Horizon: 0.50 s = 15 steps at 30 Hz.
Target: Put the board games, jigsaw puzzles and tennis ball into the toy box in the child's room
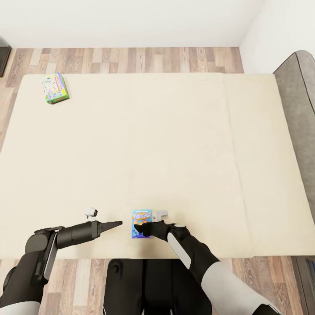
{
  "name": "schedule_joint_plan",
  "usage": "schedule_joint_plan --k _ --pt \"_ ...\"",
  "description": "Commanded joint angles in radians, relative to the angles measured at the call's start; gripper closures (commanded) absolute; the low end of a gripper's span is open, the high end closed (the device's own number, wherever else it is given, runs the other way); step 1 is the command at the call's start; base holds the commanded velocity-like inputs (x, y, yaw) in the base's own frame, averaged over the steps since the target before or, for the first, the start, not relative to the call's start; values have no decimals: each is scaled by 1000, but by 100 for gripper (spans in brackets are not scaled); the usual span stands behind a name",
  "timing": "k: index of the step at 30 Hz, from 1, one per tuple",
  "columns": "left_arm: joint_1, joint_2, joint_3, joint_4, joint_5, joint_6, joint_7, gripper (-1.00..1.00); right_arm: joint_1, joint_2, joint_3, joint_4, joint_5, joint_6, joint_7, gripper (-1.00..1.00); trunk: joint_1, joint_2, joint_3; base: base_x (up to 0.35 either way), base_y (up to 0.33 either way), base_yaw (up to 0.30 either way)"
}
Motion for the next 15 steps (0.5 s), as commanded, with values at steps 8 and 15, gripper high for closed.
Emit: schedule_joint_plan --k 8,15 --pt "0 0 0 0 0 11 -4 -100 0 0 0 -1 -4 4 0 -100 1 -1 -1 0 56 0" --pt "0 0 0 0 -1 11 -4 -100 0 0 0 -1 -3 4 0 -100 1 -1 -1 0 53 0"
